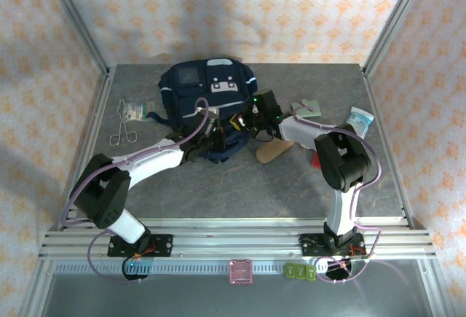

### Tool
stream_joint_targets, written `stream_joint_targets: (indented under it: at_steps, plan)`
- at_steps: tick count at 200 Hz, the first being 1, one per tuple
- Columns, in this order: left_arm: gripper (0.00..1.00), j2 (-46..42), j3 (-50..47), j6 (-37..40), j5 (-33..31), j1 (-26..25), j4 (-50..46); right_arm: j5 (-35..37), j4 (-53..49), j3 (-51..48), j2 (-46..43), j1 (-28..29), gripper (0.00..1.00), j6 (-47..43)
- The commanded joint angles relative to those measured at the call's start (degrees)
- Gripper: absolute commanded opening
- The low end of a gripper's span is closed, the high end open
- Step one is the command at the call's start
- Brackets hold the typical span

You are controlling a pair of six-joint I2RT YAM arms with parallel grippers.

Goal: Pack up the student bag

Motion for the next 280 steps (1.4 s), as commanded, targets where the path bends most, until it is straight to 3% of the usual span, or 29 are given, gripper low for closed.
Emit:
stream_joint_targets:
  at_steps: [1, 30, 84, 105, 126, 149, 160, 181, 217, 241, 280]
  plan:
    - [0.00, -0.5, -1.5, 0.6, -6.7, -0.4, -3.9, 3.0, 3.3, 1.1, -0.7, -0.5, 0.00, -0.7]
    - [0.00, -3.4, -6.4, -0.7, -9.5, 3.7, -4.5, 3.4, 5.3, -1.4, -3.3, -1.9, 0.00, -0.6]
    - [0.00, -8.9, -12.2, -1.6, -13.7, 17.0, -5.2, 2.3, 6.9, -3.2, -5.2, -4.2, 0.00, -0.9]
    - [0.00, -9.1, -11.6, -1.5, -12.7, 18.7, -4.7, 1.7, 7.2, -2.5, -4.4, -4.5, 0.00, -1.0]
    - [0.00, -7.6, -10.0, -1.0, -7.4, 18.1, -4.6, 1.7, 6.9, -0.6, -3.2, -5.2, 0.00, -1.6]
    - [0.00, -7.2, -9.3, -0.8, -4.5, 13.5, -4.2, 2.1, 4.5, 3.5, -1.7, -6.6, 0.00, -2.6]
    - [0.00, -6.8, -8.6, -1.5, -3.6, 10.6, -3.7, 2.4, 2.7, 6.1, -0.8, -7.1, 0.06, -3.4]
    - [0.00, -5.1, -7.4, -3.2, -1.4, 5.2, -1.4, 2.4, 0.0, 9.5, 0.2, -7.2, 0.27, -4.2]
    - [0.00, -1.0, -4.6, -5.7, -0.4, 0.2, 1.7, 1.2, 0.1, 7.4, -1.7, -4.3, 0.34, -3.2]
    - [0.00, 0.6, -3.8, -5.4, -1.0, -0.3, 1.6, 1.2, 1.9, 4.8, -2.5, -1.2, 0.30, -2.1]
    - [0.00, -0.9, -5.0, -4.8, -6.6, 0.1, -0.7, 1.9, 3.5, 3.2, -0.3, -0.8, 0.00, -1.9]
